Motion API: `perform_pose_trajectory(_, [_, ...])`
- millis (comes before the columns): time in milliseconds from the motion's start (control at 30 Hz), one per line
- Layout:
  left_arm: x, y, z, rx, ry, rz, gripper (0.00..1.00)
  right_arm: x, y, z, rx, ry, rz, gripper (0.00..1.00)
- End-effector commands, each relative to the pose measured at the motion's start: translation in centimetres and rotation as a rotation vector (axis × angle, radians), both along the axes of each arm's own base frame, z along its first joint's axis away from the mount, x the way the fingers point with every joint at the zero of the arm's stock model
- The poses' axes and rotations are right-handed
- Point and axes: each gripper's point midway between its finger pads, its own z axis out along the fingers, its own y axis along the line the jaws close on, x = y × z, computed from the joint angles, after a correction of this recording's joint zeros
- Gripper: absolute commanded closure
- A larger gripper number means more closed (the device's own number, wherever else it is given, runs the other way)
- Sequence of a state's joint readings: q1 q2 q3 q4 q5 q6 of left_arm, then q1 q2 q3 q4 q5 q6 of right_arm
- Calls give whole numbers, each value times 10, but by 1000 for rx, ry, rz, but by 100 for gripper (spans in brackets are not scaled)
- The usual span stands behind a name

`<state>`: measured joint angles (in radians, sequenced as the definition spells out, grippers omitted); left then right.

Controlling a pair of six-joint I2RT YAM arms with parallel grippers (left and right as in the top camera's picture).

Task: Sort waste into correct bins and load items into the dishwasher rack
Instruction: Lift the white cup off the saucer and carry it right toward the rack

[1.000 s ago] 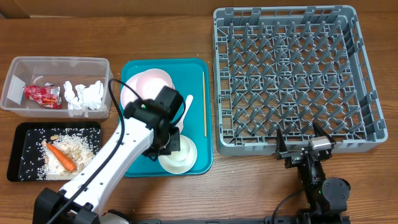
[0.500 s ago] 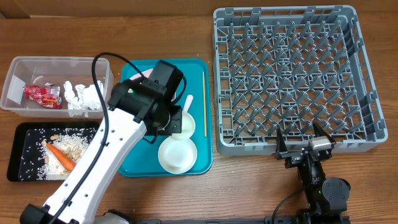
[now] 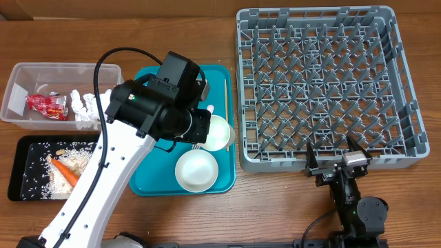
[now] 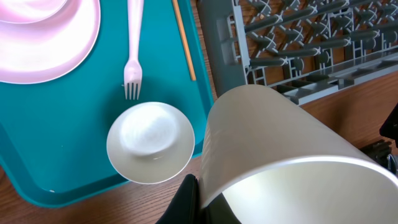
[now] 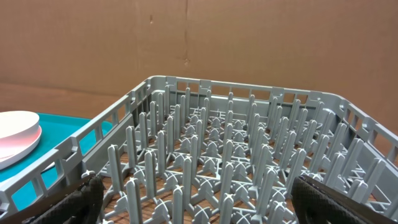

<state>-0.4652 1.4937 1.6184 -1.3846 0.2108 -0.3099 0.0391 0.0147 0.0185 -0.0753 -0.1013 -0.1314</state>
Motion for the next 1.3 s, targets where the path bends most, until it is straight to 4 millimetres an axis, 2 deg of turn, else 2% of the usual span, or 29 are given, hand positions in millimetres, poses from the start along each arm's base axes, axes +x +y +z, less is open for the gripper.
perform_pose_trajectory(0, [1,-3,15,-39,-41,-27,96,0,0,-2,0,-5,0,0])
perform_pose_trajectory(300, [4,-1,17,-48,-49,-20,96,0,0,-2,0,-5,1,0])
perform_pose_trajectory(467, [14,-2,34,-70,-163,-39,96,0,0,-2,0,-5,0,0])
perform_pose_trajectory(600, [14,-2,52,-96,-250,-66,96,0,0,-2,0,-5,0,0])
perform_pose_trajectory(733, [9,-1,54,-89,-255,-97,96,-1,3,-2,2,-5,20,0])
perform_pose_trajectory(867, [-2,-12,57,-161,-231,-178,96,-3,15,0,101,8,92,0])
perform_pose_trajectory(1000, [-10,-27,77,-368,-241,-331,96,-11,38,8,221,19,234,0])
perform_pose_trajectory(1133, [-6,-18,97,-525,-280,-371,96,-32,75,10,288,72,479,0])
perform_pose_trajectory(1167, [-4,-14,101,-561,-291,-372,96,-41,85,13,326,97,553,0])
perform_pose_trajectory(1267, [-1,-8,108,-631,-312,-393,96,-58,99,31,377,114,673,0])
